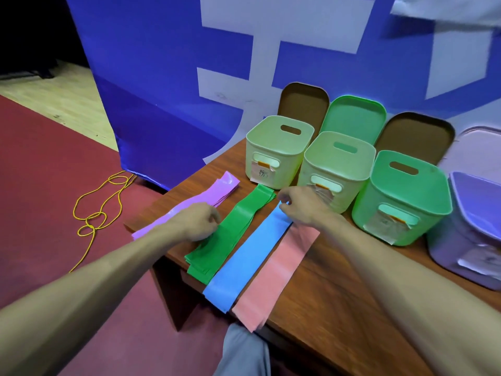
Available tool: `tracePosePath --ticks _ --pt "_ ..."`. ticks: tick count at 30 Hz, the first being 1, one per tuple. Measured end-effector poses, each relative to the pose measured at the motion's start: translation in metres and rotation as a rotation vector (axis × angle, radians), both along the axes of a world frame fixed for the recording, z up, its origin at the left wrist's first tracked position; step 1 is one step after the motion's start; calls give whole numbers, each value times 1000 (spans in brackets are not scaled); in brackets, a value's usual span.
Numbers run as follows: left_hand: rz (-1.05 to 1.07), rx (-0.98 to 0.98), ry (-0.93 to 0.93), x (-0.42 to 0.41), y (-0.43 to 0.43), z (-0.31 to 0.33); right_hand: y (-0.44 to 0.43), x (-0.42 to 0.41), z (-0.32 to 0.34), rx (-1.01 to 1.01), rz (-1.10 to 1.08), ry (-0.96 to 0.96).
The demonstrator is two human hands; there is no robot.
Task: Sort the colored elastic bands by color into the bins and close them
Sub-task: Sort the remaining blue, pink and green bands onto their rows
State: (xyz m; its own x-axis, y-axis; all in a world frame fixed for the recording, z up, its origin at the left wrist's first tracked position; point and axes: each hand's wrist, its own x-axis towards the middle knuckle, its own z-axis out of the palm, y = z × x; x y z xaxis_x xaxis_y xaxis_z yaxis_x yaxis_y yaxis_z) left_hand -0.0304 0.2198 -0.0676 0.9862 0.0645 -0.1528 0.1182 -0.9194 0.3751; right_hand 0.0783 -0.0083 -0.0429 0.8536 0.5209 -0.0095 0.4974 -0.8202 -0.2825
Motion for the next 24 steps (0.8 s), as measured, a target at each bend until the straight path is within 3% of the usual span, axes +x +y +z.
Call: tracePosePath --ticks 4,8,16,24 --pt "170 -92 -191 3 25 3 21 6 6 22 61 47" --pt "256 -137 -249 22 55 -5 57 28 1 35 92 90" --pt "334 -53 -23 49 82 -46 141 85 -45 26 23 164" --pt "253 -99 7 52 82 -48 180 96 -67 -35 -90 126"
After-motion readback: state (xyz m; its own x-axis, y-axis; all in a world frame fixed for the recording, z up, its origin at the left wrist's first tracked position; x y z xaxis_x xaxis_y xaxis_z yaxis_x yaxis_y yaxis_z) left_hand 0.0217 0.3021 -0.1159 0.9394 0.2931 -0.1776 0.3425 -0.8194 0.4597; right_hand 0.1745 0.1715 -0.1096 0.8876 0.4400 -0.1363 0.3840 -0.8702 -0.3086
